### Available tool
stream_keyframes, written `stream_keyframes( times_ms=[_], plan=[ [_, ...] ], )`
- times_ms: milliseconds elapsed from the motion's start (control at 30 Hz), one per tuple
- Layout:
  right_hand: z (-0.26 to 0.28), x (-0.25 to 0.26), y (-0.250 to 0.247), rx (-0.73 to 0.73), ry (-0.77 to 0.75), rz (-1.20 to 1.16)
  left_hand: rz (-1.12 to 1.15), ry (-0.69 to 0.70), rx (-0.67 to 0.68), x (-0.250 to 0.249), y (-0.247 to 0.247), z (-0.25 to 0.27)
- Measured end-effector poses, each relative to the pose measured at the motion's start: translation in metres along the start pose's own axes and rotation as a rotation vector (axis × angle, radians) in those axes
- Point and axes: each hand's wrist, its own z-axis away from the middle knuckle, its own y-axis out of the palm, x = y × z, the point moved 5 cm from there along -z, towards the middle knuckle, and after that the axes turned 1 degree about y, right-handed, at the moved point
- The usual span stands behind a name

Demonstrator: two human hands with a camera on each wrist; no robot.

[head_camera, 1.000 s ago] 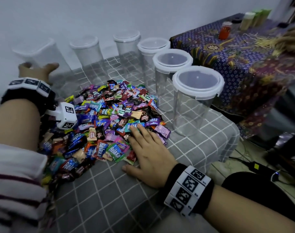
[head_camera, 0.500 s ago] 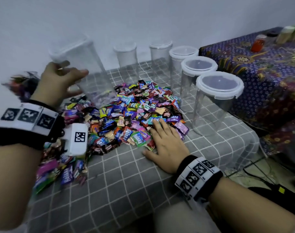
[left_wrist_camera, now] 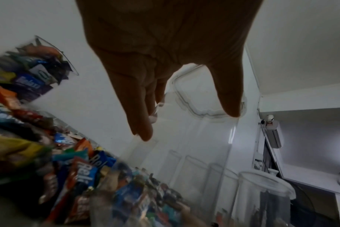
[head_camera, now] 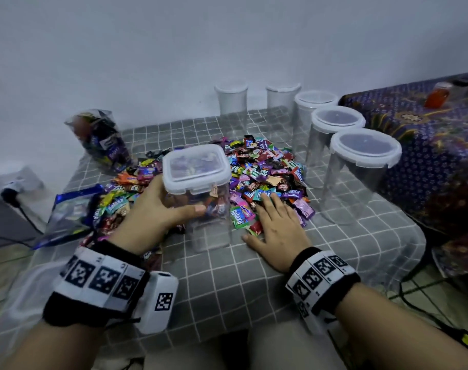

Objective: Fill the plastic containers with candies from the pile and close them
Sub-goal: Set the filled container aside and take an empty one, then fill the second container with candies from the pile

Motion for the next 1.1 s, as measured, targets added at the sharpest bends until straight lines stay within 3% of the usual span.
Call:
stream_keyframes(
  times_ms=[233,433,500,633,733,900,1100],
  plan=[
    [0.001,-0.001,-0.001,-0.02,-0.006,-0.069,-0.025,0.018,0.008,0.014,0.0,0.01],
    [0.003,-0.002,-0.014,0.006,0.039,-0.076,0.025,-0.106,0.063,0.012,-0.017,0.017],
    [0.004,-0.002,-0.027,0.001,0.064,-0.117,0.009,-0.149,-0.013,0.007,-0.028,0.019],
    [0.002,0.008,-0.073,-0.168,0.058,-0.51,-0.001,-0.172,-0.229,-0.006,-0.04,0.016],
    [-0.003,0.027,-0.103,-0.273,0.008,-0.723,-0.03,-0.216,-0.242,-0.009,-0.035,0.008],
    [-0.022,0.058,-0.117,-0.175,-0.053,-0.813,-0.073,-0.237,-0.24,-0.006,-0.026,-0.003],
    [-0.035,0.062,-0.109,-0.114,0.004,-0.908,0.005,-0.247,-0.204,-0.002,-0.027,-0.005]
  ],
)
